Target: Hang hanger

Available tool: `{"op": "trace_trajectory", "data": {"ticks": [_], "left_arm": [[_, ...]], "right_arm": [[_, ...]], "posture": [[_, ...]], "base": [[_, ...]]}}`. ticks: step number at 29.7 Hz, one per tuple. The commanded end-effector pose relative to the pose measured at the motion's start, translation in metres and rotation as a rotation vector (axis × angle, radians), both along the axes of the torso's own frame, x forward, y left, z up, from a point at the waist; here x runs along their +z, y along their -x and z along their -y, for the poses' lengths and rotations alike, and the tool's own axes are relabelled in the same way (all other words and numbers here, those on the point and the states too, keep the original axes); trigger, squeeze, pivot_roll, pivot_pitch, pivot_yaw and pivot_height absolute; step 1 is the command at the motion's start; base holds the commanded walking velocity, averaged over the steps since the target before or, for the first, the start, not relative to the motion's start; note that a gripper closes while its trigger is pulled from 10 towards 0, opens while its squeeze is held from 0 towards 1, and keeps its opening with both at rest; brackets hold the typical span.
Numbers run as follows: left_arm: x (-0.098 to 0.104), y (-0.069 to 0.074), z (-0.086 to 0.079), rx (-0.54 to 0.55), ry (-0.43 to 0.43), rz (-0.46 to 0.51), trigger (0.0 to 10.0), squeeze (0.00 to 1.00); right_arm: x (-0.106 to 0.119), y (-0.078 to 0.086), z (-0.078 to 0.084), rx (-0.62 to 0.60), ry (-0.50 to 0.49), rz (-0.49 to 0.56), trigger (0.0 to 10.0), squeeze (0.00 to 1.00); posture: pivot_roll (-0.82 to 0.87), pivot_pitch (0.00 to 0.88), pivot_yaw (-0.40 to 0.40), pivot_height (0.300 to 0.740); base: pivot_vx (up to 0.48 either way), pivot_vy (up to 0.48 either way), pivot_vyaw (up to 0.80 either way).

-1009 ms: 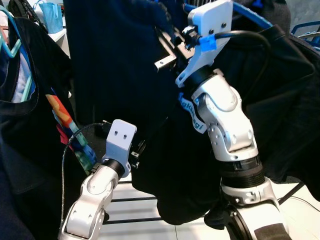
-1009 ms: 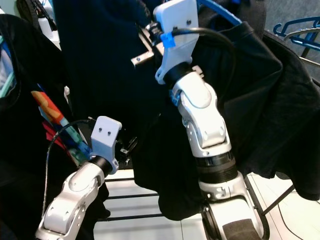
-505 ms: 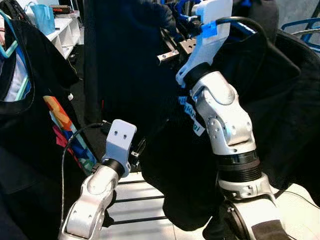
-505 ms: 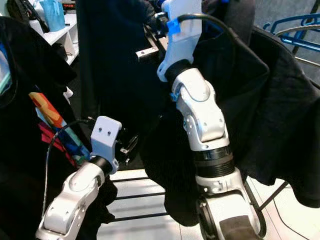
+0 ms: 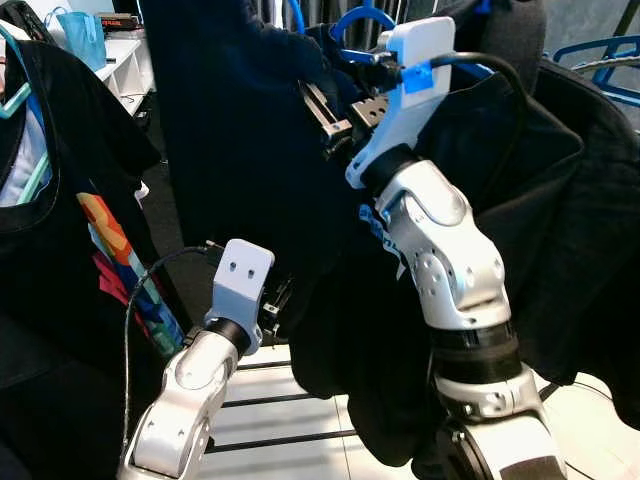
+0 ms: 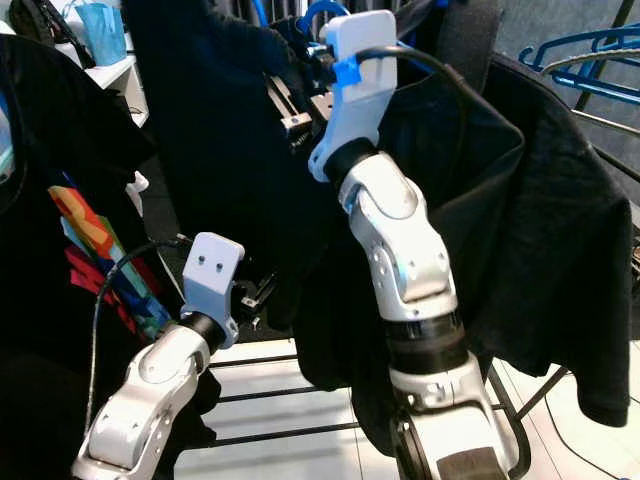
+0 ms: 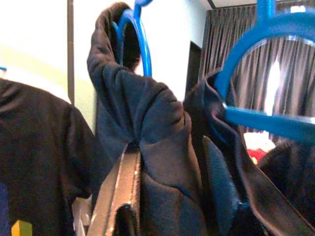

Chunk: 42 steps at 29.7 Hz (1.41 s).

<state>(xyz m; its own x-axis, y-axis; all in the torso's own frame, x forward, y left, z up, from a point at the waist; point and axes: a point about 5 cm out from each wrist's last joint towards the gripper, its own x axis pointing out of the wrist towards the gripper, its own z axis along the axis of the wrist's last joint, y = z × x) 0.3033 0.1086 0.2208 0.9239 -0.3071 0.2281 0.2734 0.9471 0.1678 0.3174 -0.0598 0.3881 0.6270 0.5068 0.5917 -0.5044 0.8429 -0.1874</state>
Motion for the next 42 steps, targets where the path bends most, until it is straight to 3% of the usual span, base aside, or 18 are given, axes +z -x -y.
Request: {"op": "trace_trajectory", "data": {"ticks": [1,8,9,13,14,15,16,18,20,21,23,29,31,33,36,37,38,42], "left_arm": [[-0.005,0.001,0.003,-0.003,-0.003,-0.013,10.0,0.0],[-0.006,0.002,0.004,-0.011,-0.008,-0.016,10.0,0.0],[-0.006,0.002,0.003,-0.016,-0.012,-0.015,10.0,0.0],[-0.005,0.001,0.003,-0.018,-0.016,-0.014,10.0,0.0],[-0.004,0.0,0.002,-0.025,-0.023,-0.011,10.0,0.0],[-0.004,0.0,0.002,-0.025,-0.023,-0.011,10.0,0.0],[-0.003,-0.001,0.001,-0.032,-0.031,-0.007,10.0,0.0],[-0.002,-0.003,-0.001,-0.038,-0.041,-0.002,10.0,0.0],[-0.002,-0.003,-0.001,-0.038,-0.041,-0.002,10.0,0.0],[0.0,-0.007,-0.003,-0.043,-0.055,0.005,10.0,0.0],[0.001,-0.008,-0.004,-0.044,-0.058,0.007,10.0,0.0],[0.001,-0.008,-0.001,-0.049,-0.068,0.016,10.0,0.0],[0.0,-0.008,0.0,-0.054,-0.071,0.017,10.0,0.0],[0.0,-0.008,0.0,-0.056,-0.073,0.018,10.0,0.0],[0.0,-0.007,0.001,-0.062,-0.077,0.024,10.0,0.0],[0.0,-0.007,0.001,-0.062,-0.077,0.024,10.0,0.0],[-0.001,-0.007,-0.001,-0.06,-0.077,0.021,10.0,0.0],[-0.002,-0.007,0.0,-0.063,-0.077,0.017,10.0,0.0]], "right_arm": [[-0.014,0.006,-0.002,-0.029,0.029,0.008,10.0,0.0],[-0.055,0.026,0.007,-0.18,0.099,0.083,10.0,0.0],[-0.082,0.038,0.013,-0.23,0.212,0.099,10.0,0.0],[-0.094,0.045,0.017,-0.251,0.273,0.126,10.0,0.0],[-0.108,0.055,0.022,-0.271,0.365,0.169,10.0,0.0],[-0.108,0.055,0.022,-0.271,0.365,0.169,10.0,0.0],[-0.121,0.067,0.028,-0.292,0.468,0.235,10.0,0.0],[-0.13,0.08,0.034,-0.295,0.543,0.295,10.0,0.0],[-0.13,0.08,0.034,-0.295,0.543,0.295,10.0,0.0],[-0.129,0.096,0.039,-0.304,0.604,0.417,10.0,0.0],[-0.126,0.099,0.039,-0.309,0.606,0.448,10.0,0.0],[-0.098,0.106,0.018,-0.212,0.567,0.614,10.0,0.0],[-0.103,0.112,0.015,-0.172,0.57,0.65,10.0,0.0],[-0.107,0.114,0.014,-0.158,0.577,0.657,10.0,0.0],[-0.129,0.116,0.027,-0.195,0.542,0.488,10.0,0.0],[-0.129,0.116,0.027,-0.195,0.542,0.488,10.0,0.0],[-0.136,0.112,0.038,-0.307,0.479,0.352,10.0,0.0],[-0.136,0.109,0.046,-0.399,0.422,0.273,10.0,0.0]], "posture": [[-0.08,0.193,-0.023,0.74],[-0.08,0.204,-0.018,0.74],[-0.08,0.209,-0.012,0.74],[-0.08,0.214,-0.008,0.74],[-0.09,0.217,0.0,0.74],[-0.09,0.217,0.0,0.74],[-0.1,0.22,0.006,0.74],[-0.1,0.22,0.009,0.74],[-0.1,0.22,0.009,0.74],[-0.1,0.215,0.016,0.74],[-0.1,0.215,0.016,0.74],[-0.09,0.198,0.015,0.74],[-0.08,0.196,0.013,0.74],[-0.08,0.194,0.011,0.74],[-0.09,0.193,0.003,0.74],[-0.09,0.193,0.003,0.74],[-0.09,0.197,0.009,0.74],[-0.1,0.198,0.02,0.74]], "base": [[0.0,0.0,0.0],[0.0,0.0,0.0],[0.0,0.0,0.0],[0.0,0.0,0.0],[0.0,0.0,0.0],[0.0,0.0,0.0],[0.0,0.0,0.0],[0.0,0.0,0.0],[0.0,0.0,0.0],[0.0,0.0,0.0],[0.0,0.0,0.0],[0.0,0.0,0.0],[0.0,0.0,0.0],[0.0,0.0,0.0],[0.0,0.0,0.0],[0.0,0.0,0.0],[0.0,0.0,0.0],[0.0,0.0,0.0]]}}
